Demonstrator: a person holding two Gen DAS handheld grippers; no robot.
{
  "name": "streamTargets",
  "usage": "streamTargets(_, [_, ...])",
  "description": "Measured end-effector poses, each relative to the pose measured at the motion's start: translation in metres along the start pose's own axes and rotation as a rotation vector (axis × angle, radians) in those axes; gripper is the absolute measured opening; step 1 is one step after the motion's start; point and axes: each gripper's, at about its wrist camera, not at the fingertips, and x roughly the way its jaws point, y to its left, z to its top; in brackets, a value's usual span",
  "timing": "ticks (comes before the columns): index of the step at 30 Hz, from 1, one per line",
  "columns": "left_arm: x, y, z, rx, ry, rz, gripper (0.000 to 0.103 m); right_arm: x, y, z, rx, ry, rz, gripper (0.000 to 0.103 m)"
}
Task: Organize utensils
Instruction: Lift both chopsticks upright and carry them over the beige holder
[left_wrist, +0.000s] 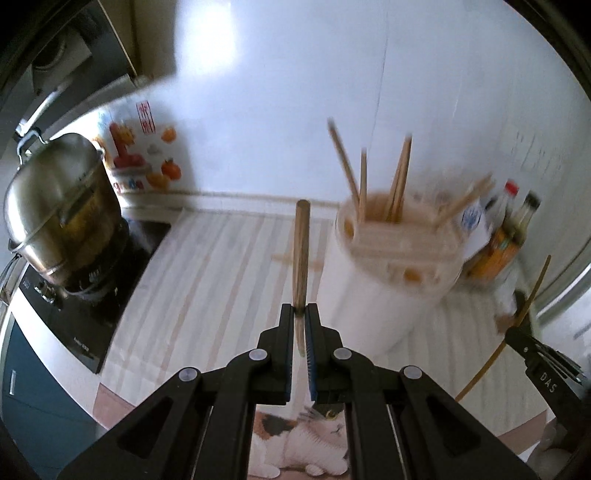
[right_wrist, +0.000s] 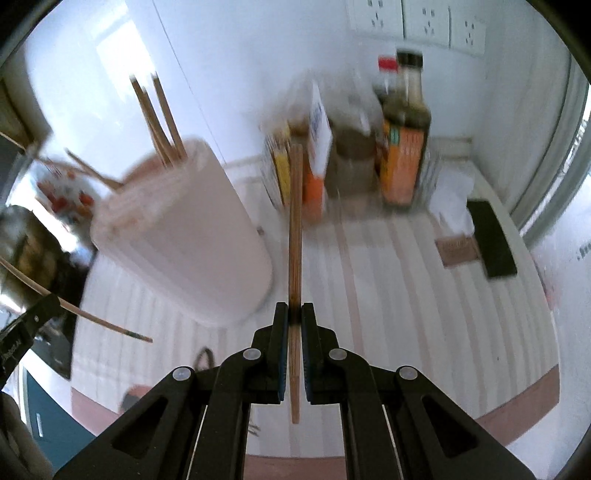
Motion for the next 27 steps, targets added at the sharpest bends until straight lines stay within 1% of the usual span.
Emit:
streamTargets(4, [-0.03, 0.003, 0.02, -0.019, -0.066, -0.029, 0.003, -0.026, 0.009, 0.024, -0.01, -0.076, 0.053, 0.007])
streamTargets(9, [-0.068, 0.003, 0.048, -0.033, -0.134, -0.078, 0.003, -0.07, 0.025, 0.055, -0.021, -0.146, 0.169, 0.007])
streamTargets(12, [-0.087, 0.004, 0.065, -0.052, -0.165, -0.121, 0.003, -0.093, 0.037, 0.071, -0.032, -0.18, 0.231, 0.007])
streamTargets(14, [-0.095, 0.006, 0.076, -0.059, -0.184, -0.14, 0.003, -0.106, 0.042, 0.085, -0.025, -0.2, 0.29, 0.007])
streamTargets(16, [-0.099, 0.004, 0.086, -0.061, -0.196, -0.153, 0.003, -0.116, 0.047, 0.098, -0.023, -0.225, 0.32, 0.007])
streamTargets(20, [-0.096, -0.005, 0.105, -0.049, -0.195, -0.175, 0.003, -0.128, 0.059, 0.127, -0.029, -0.28, 0.347, 0.007])
streamTargets(22, [-0.089, -0.013, 0.114, -0.035, -0.184, -0.181, 0.003, -0.128, 0.067, 0.141, -0.035, -0.306, 0.338, 0.007])
streamTargets(24, [-0.077, -0.02, 0.122, -0.024, -0.165, -0.189, 0.003, -0.122, 0.073, 0.154, -0.041, -0.326, 0.319, 0.007])
streamTargets(27, [-0.05, -0.031, 0.136, -0.004, -0.125, -0.177, 0.003, -0.106, 0.077, 0.172, -0.035, -0.331, 0.303, 0.007])
